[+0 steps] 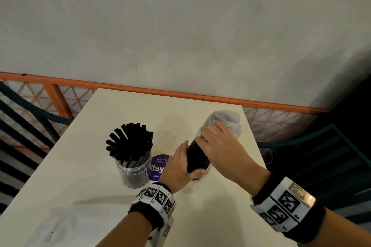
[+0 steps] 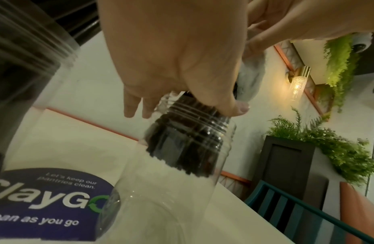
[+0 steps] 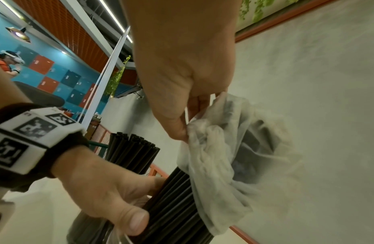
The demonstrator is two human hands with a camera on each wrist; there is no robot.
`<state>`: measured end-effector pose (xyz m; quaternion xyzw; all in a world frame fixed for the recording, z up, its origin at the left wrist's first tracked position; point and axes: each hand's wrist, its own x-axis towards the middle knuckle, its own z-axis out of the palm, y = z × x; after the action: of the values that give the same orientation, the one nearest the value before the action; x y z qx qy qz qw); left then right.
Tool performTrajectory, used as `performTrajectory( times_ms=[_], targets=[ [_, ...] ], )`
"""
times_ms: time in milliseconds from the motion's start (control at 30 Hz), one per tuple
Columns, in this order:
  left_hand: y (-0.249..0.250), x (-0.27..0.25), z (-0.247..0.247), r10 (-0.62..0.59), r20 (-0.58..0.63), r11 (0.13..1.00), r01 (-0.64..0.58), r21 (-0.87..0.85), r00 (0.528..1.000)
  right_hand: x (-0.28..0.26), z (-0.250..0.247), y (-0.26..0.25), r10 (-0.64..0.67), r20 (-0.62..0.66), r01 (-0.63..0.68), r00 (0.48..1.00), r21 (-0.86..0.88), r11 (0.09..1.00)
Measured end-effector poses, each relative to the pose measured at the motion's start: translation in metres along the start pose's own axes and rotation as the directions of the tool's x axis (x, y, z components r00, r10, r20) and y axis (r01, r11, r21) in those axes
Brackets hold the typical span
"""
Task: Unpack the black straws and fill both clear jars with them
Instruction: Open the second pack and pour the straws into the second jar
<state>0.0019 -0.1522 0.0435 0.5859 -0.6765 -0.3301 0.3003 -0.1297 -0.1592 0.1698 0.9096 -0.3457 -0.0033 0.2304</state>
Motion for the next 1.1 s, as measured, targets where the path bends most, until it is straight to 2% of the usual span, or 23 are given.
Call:
performTrajectory(
  times_ms=[67,133,233,300,333,367,400,433,467,500,533,567,600,633,700,733,767,867,933,1033,1100],
  targets=[
    [-0.001,0.000,-0.002,-0.009,-0.019,0.991,0.006,-0.136,1.000,0.004,0.004,-0.009,-0.102,0.001,0.102,0.995,-0.017,0.995],
    [-0.004,0.001,-0.004,-0.011,-0.026,0.941,0.001,-0.337,1.000,0.002,0.009,-0.020,-0.210,-0.032,0.209,0.977,-0.033,0.977],
    [-0.008,-0.004,-0.010,0.019,-0.052,0.889,-0.041,-0.455,0.998,-0.005,0.018,-0.028,-0.256,-0.041,0.251,0.966,-0.100,0.963],
    [-0.005,-0.011,-0.015,0.073,-0.053,0.892,-0.089,-0.444,0.996,-0.012,0.022,-0.022,-0.224,-0.054,0.225,0.973,0.012,0.974],
    [-0.004,-0.013,-0.017,0.097,-0.056,0.891,-0.112,-0.440,0.994,-0.015,0.024,-0.018,-0.172,-0.084,0.183,0.981,0.146,0.972],
    [-0.003,-0.016,-0.019,0.101,-0.053,0.892,-0.114,-0.438,0.993,-0.019,0.025,-0.015,-0.065,-0.117,0.098,0.991,0.309,0.946],
    [-0.002,-0.018,-0.022,0.096,-0.047,0.886,-0.107,-0.452,0.994,-0.025,0.026,-0.013,0.099,-0.133,-0.022,0.986,0.486,0.874],
    [-0.004,-0.019,-0.025,0.089,-0.036,0.893,-0.096,-0.440,0.995,-0.032,0.029,-0.012,0.289,-0.127,-0.140,0.949,0.651,0.746],
    [-0.007,-0.019,-0.029,0.090,-0.039,0.906,-0.099,-0.413,0.995,-0.038,0.034,-0.012,0.476,-0.097,-0.227,0.874,0.784,0.577],
    [-0.009,-0.021,-0.033,0.102,-0.043,0.933,-0.111,-0.342,0.994,-0.045,0.040,-0.011,0.627,-0.021,-0.284,0.779,0.879,0.382],
    [-0.011,-0.021,-0.036,0.113,-0.062,0.955,-0.126,-0.269,0.992,-0.052,0.048,-0.012,0.715,0.097,-0.311,0.692,0.934,0.175],
    [-0.012,-0.022,-0.040,0.112,-0.094,0.970,-0.129,-0.206,0.989,-0.058,0.056,-0.015,0.737,0.221,-0.320,0.638,0.948,-0.008],
    [-0.010,-0.023,-0.043,0.109,-0.145,0.976,-0.134,-0.174,0.983,-0.064,0.064,-0.022,0.719,0.314,-0.330,0.620,0.936,-0.124],
    [-0.008,-0.023,-0.046,0.115,-0.209,0.976,-0.150,-0.160,0.971,-0.068,0.069,-0.031,0.687,0.347,-0.347,0.638,0.927,-0.146],
    [0.000,-0.024,-0.048,0.139,-0.306,0.975,-0.185,-0.125,0.942,-0.072,0.075,-0.052,0.630,0.322,-0.392,0.706,0.919,-0.030],
    [0.002,-0.024,-0.048,0.146,-0.336,0.976,-0.191,-0.104,0.930,-0.071,0.078,-0.060,0.625,0.290,-0.397,0.725,0.917,0.034],
    [0.005,-0.025,-0.048,0.148,-0.362,0.978,-0.191,-0.086,0.921,-0.068,0.081,-0.065,0.639,0.265,-0.399,0.722,0.914,0.072],
    [0.015,-0.026,-0.052,0.145,-0.426,0.975,-0.203,-0.094,0.893,-0.058,0.080,-0.061,0.739,0.212,-0.413,0.639,0.906,0.098],
    [0.023,-0.027,-0.059,0.151,-0.454,0.968,-0.225,-0.113,0.878,-0.056,0.073,-0.049,0.786,0.106,-0.370,0.609,0.915,0.163],
    [0.037,-0.030,-0.074,0.189,-0.486,0.964,-0.255,-0.072,0.853,-0.056,0.053,-0.030,0.797,-0.057,-0.286,0.601,0.916,0.281],
    [0.049,-0.033,-0.084,0.203,-0.521,0.968,-0.250,-0.021,0.829,-0.057,0.038,-0.017,0.771,-0.123,-0.232,0.624,0.914,0.333]
  ],
)
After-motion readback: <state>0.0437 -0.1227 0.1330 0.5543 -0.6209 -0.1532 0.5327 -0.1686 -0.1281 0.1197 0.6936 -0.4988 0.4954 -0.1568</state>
